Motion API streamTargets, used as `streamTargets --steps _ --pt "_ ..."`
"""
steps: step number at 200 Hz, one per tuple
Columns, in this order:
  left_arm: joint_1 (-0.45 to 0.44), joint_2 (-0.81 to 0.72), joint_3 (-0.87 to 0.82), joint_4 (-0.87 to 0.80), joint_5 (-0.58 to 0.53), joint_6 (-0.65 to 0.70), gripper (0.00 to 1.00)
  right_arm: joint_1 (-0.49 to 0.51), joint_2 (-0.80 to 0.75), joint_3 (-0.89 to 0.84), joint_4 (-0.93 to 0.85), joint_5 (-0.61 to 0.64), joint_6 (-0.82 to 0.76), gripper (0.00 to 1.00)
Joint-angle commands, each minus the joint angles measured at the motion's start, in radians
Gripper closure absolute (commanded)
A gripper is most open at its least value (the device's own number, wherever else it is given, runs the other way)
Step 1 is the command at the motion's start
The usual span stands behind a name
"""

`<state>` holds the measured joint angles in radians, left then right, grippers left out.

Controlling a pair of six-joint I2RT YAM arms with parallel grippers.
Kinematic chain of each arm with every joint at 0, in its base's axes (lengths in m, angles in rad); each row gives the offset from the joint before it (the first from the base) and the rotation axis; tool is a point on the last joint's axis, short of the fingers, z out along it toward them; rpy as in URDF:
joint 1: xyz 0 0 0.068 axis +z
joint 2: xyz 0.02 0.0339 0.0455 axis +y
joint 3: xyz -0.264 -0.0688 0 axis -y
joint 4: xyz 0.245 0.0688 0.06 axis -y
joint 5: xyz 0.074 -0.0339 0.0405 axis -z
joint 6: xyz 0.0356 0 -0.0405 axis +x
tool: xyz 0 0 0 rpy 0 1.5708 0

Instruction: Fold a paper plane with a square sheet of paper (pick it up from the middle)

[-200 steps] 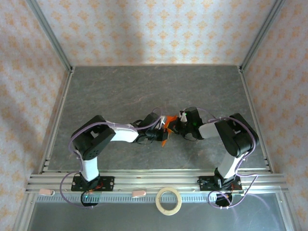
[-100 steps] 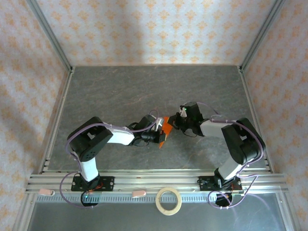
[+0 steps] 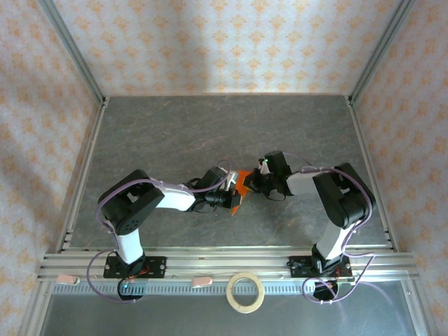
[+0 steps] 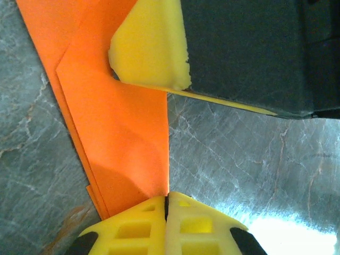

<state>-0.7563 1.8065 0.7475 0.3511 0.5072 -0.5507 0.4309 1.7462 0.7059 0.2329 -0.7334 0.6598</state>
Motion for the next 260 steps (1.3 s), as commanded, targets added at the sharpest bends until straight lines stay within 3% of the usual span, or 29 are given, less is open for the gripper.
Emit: streamTargets --steps 1,170,260 --pt "0.007 0.061 -0.059 -0.199 -0.026 0.028 1.0 -0.05 0.031 0.034 -0.055 0.104 -0.042 1.0" --pt "0.007 0.058 -0.061 -0.209 -0.02 0.028 1.0 -0.201 0.136 0.181 -0.135 0.069 -0.105 1.0" --pt "0.008 0.057 -0.06 -0.21 -0.018 0.033 1.0 -0.221 0.119 0.225 -0.136 0.093 -0.119 1.0"
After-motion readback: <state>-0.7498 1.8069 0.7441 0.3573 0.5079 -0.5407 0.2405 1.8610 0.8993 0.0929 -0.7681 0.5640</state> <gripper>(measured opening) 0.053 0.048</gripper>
